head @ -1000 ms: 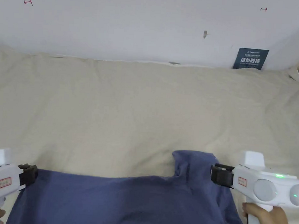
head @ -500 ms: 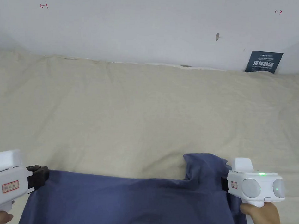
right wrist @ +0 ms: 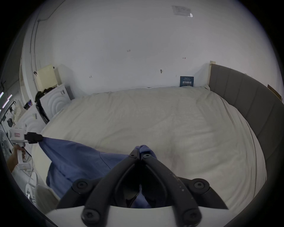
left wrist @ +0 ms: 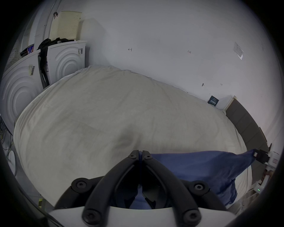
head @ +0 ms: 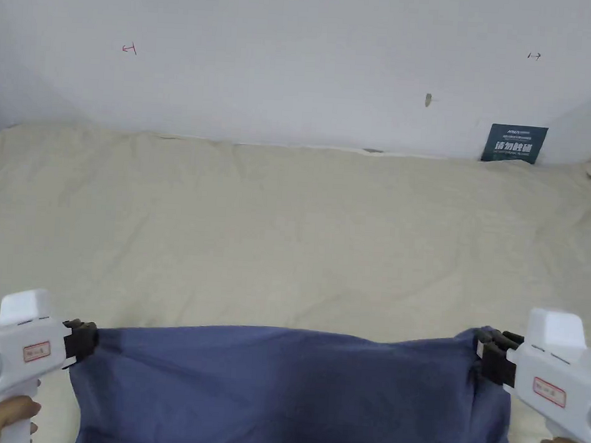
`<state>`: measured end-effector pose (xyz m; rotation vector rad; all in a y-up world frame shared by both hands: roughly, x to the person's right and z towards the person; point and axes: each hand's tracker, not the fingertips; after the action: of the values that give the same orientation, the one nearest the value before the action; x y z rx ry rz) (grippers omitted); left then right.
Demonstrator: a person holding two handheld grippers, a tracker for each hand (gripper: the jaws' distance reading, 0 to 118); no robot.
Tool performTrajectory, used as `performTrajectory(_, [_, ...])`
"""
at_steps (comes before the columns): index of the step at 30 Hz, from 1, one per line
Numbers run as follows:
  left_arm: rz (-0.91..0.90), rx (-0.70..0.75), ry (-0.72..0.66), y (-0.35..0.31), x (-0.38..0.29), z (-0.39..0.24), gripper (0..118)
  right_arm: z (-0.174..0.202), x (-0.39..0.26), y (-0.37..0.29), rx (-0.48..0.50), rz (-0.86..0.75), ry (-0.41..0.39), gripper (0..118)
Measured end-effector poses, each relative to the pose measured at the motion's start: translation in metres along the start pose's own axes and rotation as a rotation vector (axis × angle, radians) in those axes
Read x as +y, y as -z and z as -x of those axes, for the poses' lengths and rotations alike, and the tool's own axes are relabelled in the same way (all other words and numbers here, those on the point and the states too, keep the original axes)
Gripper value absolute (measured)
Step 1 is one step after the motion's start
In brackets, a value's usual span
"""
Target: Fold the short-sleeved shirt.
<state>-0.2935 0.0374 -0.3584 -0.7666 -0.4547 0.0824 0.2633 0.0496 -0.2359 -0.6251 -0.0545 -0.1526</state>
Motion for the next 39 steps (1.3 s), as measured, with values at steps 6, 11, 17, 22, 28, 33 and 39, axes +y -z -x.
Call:
performTrajectory(6, [0.068,0.037,0.006,-0.024,-0.055,-0.002,3,-0.008,-0.064,-0.045,0.001,0.039,0.042,3])
performTrajectory(11, [0.143,0.068,-0.017,-0.027,-0.106,-0.001,3,-0.018,-0.125,-0.043,-0.04,0.153,0.109,3])
performTrajectory(17, [0.222,0.105,-0.027,-0.024,-0.156,-0.001,3,-0.027,-0.181,-0.027,-0.11,0.263,0.185,3])
performTrajectory(22, [0.287,0.157,0.051,-0.005,-0.18,0.002,3,-0.023,-0.19,-0.02,-0.154,0.282,0.21,4])
performTrajectory(28, [0.231,0.144,0.058,-0.023,-0.16,-0.009,116,-0.005,-0.155,-0.05,-0.188,0.174,0.15,100])
performTrajectory(33, [-0.024,0.047,0.057,-0.066,-0.114,-0.046,117,0.027,-0.089,-0.09,-0.158,-0.084,0.09,103])
performTrajectory(39, [-0.376,0.022,0.172,-0.104,-0.067,-0.109,117,0.069,-0.041,-0.125,-0.17,-0.376,0.0,104])
